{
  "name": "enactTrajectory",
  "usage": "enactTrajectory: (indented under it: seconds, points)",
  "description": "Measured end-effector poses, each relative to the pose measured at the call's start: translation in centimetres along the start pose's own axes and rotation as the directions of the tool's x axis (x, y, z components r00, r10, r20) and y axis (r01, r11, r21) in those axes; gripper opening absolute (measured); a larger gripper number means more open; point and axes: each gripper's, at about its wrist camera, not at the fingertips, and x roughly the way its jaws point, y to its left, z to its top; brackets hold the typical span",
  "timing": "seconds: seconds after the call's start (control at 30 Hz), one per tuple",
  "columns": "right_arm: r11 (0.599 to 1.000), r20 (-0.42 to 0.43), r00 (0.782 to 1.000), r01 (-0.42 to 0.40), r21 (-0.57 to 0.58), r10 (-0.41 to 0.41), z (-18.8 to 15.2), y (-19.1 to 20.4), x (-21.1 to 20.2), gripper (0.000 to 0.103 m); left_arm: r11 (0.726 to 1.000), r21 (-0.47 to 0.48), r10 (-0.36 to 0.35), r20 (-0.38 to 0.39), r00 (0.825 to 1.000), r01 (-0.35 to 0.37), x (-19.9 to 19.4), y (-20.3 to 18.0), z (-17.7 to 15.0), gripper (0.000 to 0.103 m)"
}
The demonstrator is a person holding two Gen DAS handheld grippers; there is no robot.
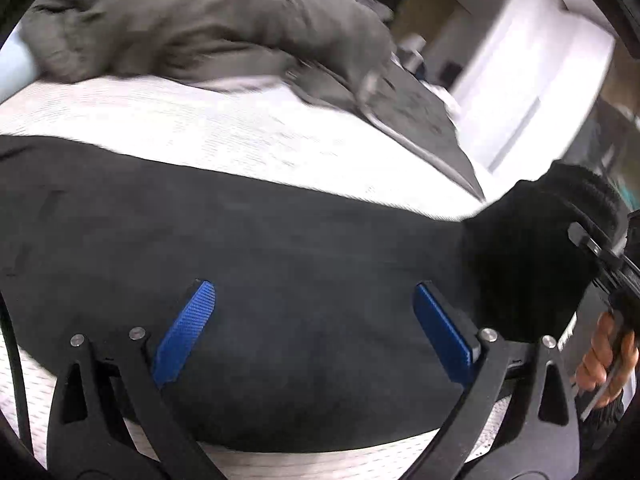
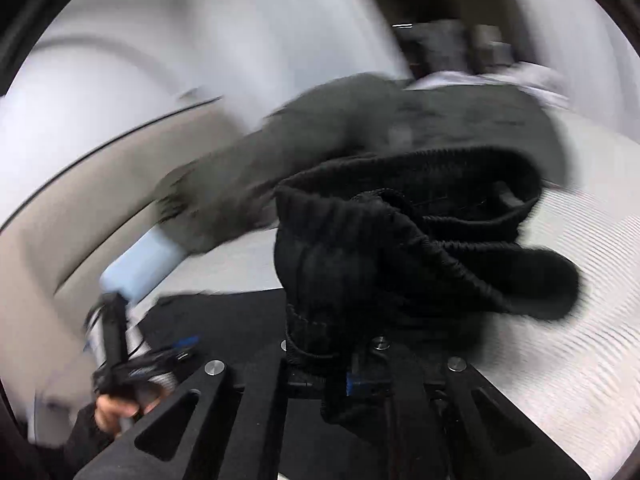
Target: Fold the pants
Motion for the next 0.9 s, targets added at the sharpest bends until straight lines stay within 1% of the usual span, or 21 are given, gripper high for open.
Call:
enactTrajectory:
  seconds: [0.03,0.07,0.1,0.13,0.17,0.2,0.23,0.27,0.3,0.33,0.37,0.4,0.47,0.5,0.57,0.63,0.67,0.7,0.73,0.77,0.9]
  points:
    - [0.997,-0.027,0.998,-0.062,-0.049,0.061,0.1,2.6,2.1,0.005,1.000,-0.018,0.022,0.010,1.000,-0.022,-0.5,1.1,0.0,0.099]
    - [0.992,-0.054,0.995,-0.092,-0.081,0.088,-0.1,4.2,3.7,0.006,0.999,-0.032,0.035,0.017,0.999,-0.034,-0.8,2.1,0.2,0.099]
    - [0.985,-0.102,0.988,-0.129,-0.119,0.117,-0.8,5.9,5.9,0.013,0.997,-0.056,0.054,0.030,0.998,-0.053,-1.3,3.3,0.2,0.099]
    - [0.974,-0.182,0.973,-0.171,-0.151,0.142,-1.7,7.1,7.9,0.021,0.995,-0.071,0.070,0.037,0.997,-0.067,-1.6,4.2,0.1,0.099]
    - [0.964,-0.266,0.952,-0.202,-0.175,0.151,-2.7,7.9,9.6,0.033,0.994,-0.079,0.077,0.041,0.996,-0.073,-2.0,5.0,0.2,0.099]
    - [0.959,-0.331,0.933,-0.213,-0.189,0.142,-3.6,8.3,11.0,0.034,0.993,-0.086,0.081,0.045,0.996,-0.077,-2.3,5.6,0.0,0.099]
    - [0.958,-0.385,0.915,-0.206,-0.199,0.117,-4.5,8.6,12.0,0.034,0.993,-0.089,0.077,0.042,0.996,-0.073,-2.4,5.9,0.2,0.099]
    - [0.959,-0.427,0.899,-0.202,-0.198,0.101,-5.3,8.5,12.5,0.034,0.994,-0.089,0.066,0.037,0.997,-0.063,-2.5,6.0,0.1,0.099]
    - [0.960,-0.441,0.891,-0.205,-0.191,0.103,-5.7,8.2,12.4,0.035,0.996,-0.086,0.030,0.017,0.999,-0.028,-2.2,5.7,0.2,0.099]
    - [0.963,-0.436,0.893,-0.203,-0.175,0.109,-5.8,7.4,11.8,0.036,0.996,-0.085,-0.010,-0.006,1.000,0.009,-2.0,5.5,0.2,0.099]
    - [0.967,-0.423,0.899,-0.196,-0.164,0.111,-5.8,6.8,11.1,0.045,0.995,-0.083,-0.061,-0.041,0.997,0.057,-1.5,5.0,0.1,0.099]
    - [0.972,-0.405,0.907,-0.184,-0.145,0.112,-5.6,5.8,10.2,0.058,0.993,-0.072,-0.093,-0.066,0.993,0.088,-0.8,4.2,0.3,0.099]
    - [0.983,-0.359,0.926,-0.158,-0.097,0.113,-5.0,3.7,8.8,0.068,0.993,-0.026,-0.120,-0.100,0.988,0.118,0.1,2.5,0.0,0.099]
    - [0.989,-0.335,0.937,-0.130,-0.074,0.099,-4.9,2.5,7.9,0.068,0.993,0.026,-0.113,-0.121,0.986,0.117,0.8,1.2,-0.3,0.099]
    - [0.997,-0.313,0.948,-0.065,-0.035,0.051,-4.5,0.5,7.3,0.068,0.990,0.099,-0.085,-0.161,0.983,0.102,2.0,-0.8,-1.1,0.094]
    - [1.000,-0.312,0.950,-0.012,0.012,0.015,-4.6,-1.0,7.3,0.068,0.982,0.171,-0.034,-0.237,0.971,0.076,4.1,-2.6,-2.0,0.069]
    - [0.999,-0.318,0.948,0.003,0.037,0.009,-4.7,-2.0,7.2,0.068,0.982,0.172,-0.026,-0.266,0.964,0.074,4.9,-3.0,-2.2,0.066]
    - [0.998,-0.327,0.945,0.010,0.056,0.009,-4.8,-2.9,6.9,0.068,0.985,0.154,-0.027,-0.284,0.958,0.073,5.2,-3.0,-2.6,0.066]
    - [0.998,-0.332,0.943,0.018,0.068,0.005,-4.9,-3.6,6.8,0.068,0.987,0.145,-0.030,-0.277,0.960,0.073,5.0,-3.1,-2.7,0.066]
    - [0.997,-0.331,0.944,0.027,0.071,-0.002,-4.9,-4.0,6.7,0.068,0.987,0.136,-0.041,-0.277,0.960,0.082,4.8,-3.1,-2.7,0.066]
    - [0.997,-0.320,0.948,0.028,0.078,-0.002,-4.9,-4.5,5.9,0.068,0.988,0.057,-0.120,-0.310,0.943,0.144,3.5,-2.0,-2.6,0.066]
